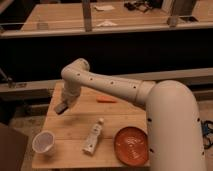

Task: Place the eraser in the ceramic cup

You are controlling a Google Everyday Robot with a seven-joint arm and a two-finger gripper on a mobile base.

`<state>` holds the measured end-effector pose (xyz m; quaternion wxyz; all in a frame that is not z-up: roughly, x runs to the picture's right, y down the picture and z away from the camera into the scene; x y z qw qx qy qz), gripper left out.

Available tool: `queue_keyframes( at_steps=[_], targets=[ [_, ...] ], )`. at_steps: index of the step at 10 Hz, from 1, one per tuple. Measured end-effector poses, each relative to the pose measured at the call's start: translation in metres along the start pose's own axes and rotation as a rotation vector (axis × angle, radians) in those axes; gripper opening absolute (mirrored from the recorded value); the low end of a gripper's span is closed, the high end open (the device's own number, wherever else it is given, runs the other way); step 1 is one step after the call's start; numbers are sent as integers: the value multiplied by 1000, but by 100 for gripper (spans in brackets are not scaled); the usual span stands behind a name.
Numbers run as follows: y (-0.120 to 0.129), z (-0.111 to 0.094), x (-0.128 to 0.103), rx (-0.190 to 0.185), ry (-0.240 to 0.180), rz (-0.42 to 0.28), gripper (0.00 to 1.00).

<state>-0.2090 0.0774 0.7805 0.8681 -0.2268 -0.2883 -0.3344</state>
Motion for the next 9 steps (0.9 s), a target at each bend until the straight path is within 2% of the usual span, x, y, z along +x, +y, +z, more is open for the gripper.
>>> queue_keyframes(
  at_steps=[9],
  targets=[
    [4,-1,-33,-35,-2,-72,1]
  ],
)
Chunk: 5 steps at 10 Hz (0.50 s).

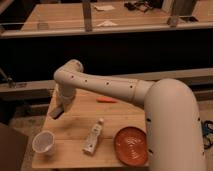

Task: Place the eraser in the ceramic cup

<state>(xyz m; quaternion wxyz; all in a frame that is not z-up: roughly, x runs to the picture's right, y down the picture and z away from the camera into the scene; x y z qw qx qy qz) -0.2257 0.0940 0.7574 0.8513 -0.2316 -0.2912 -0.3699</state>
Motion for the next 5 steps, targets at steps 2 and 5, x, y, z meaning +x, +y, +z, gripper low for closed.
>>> queue_keyframes(
  at_steps=[2,5],
  targets=[
    [0,-1,-8,-9,1,-17,1],
    [1,-1,-19,-27,1,-42,1]
  ],
)
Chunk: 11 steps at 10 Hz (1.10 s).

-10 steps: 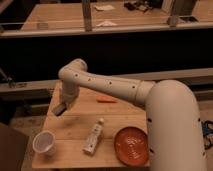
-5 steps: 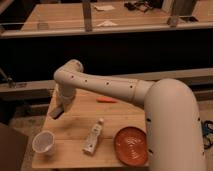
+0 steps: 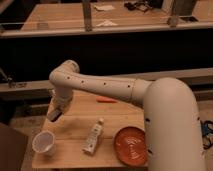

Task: Place the eraser in the ceramic cup

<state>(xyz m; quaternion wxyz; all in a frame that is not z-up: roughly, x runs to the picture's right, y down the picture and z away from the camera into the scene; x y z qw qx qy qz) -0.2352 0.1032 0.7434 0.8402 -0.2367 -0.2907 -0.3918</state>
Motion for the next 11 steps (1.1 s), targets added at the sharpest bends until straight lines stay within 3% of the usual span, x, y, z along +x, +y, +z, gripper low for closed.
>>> queue_keyframes(
  at_steps=[11],
  targets=[
    [5,8,-53,-71,-16,-130,1]
  ],
)
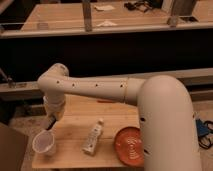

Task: Place the eraser in the ceramic cup

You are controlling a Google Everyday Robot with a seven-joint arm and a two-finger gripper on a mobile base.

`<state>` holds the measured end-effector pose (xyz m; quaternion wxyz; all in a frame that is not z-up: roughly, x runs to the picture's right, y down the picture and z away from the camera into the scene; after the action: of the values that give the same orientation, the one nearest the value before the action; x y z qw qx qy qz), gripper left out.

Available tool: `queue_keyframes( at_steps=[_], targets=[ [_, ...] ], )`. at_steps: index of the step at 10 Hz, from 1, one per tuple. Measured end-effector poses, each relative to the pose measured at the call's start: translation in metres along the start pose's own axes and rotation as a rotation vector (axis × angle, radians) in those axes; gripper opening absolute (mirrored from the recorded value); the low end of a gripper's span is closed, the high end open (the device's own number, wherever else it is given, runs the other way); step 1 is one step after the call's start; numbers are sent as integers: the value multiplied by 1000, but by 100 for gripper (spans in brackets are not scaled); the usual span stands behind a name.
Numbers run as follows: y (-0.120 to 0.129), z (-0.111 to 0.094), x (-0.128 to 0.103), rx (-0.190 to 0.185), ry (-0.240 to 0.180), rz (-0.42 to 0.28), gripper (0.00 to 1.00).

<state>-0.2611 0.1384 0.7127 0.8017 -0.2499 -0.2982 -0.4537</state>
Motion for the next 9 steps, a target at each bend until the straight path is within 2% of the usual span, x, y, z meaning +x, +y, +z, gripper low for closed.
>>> queue_keyframes(
  at_steps=[9],
  targets=[
    [2,8,-34,-54,-25,-88,1]
  ],
)
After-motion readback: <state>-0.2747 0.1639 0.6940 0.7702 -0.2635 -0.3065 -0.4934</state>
